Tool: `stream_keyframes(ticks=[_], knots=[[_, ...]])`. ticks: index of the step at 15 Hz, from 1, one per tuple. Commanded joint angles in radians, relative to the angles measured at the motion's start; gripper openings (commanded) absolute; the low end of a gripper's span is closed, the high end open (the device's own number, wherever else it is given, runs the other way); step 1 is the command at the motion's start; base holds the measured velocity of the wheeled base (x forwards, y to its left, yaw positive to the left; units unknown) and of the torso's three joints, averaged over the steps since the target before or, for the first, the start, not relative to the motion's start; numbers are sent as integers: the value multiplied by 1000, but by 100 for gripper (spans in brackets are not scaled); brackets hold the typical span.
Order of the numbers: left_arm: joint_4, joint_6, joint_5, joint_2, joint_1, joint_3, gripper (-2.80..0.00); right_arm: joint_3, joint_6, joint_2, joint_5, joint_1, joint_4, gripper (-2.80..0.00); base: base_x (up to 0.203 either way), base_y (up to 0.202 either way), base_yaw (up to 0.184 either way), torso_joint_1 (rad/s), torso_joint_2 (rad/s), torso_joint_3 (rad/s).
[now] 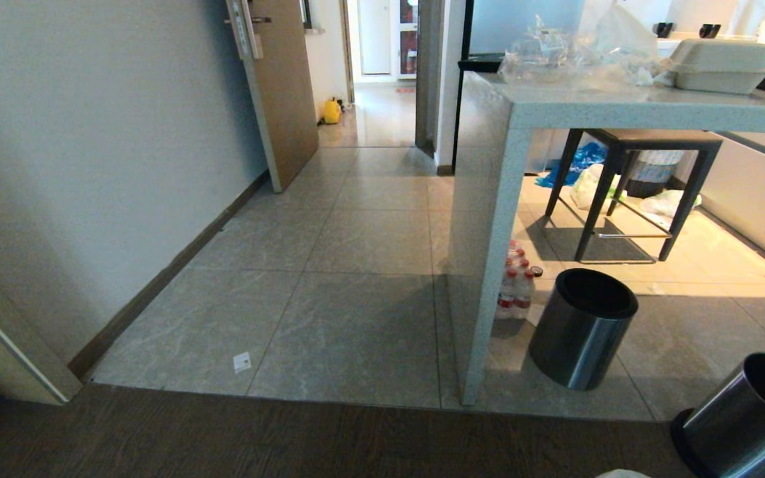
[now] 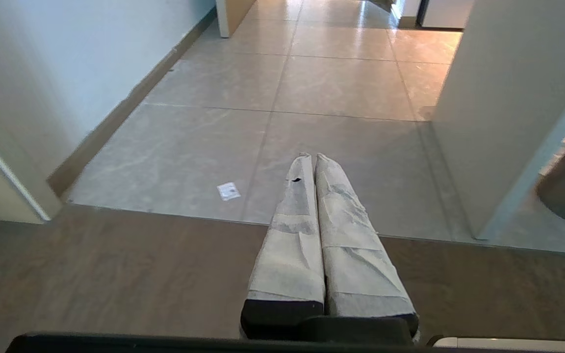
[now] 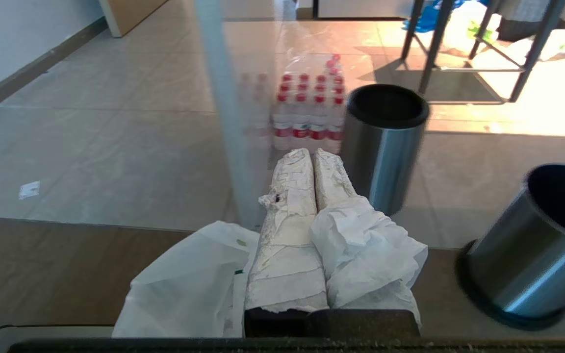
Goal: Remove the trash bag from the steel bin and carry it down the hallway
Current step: Put the trash bag at the door
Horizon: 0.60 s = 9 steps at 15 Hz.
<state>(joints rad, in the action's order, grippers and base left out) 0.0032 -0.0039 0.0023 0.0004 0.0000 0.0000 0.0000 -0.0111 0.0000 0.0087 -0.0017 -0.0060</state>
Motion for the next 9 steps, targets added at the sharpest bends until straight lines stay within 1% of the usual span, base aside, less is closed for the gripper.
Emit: stream_keyframes(ticks=[1, 9], knots=[[0, -1, 1, 0, 0, 0, -280, 0, -1, 2, 0, 0, 0, -280, 0, 191, -2, 0, 0, 2], [0, -1, 1, 0, 0, 0, -280, 0, -1, 0, 0, 0, 0, -280, 0, 195, 0, 2, 2, 1]])
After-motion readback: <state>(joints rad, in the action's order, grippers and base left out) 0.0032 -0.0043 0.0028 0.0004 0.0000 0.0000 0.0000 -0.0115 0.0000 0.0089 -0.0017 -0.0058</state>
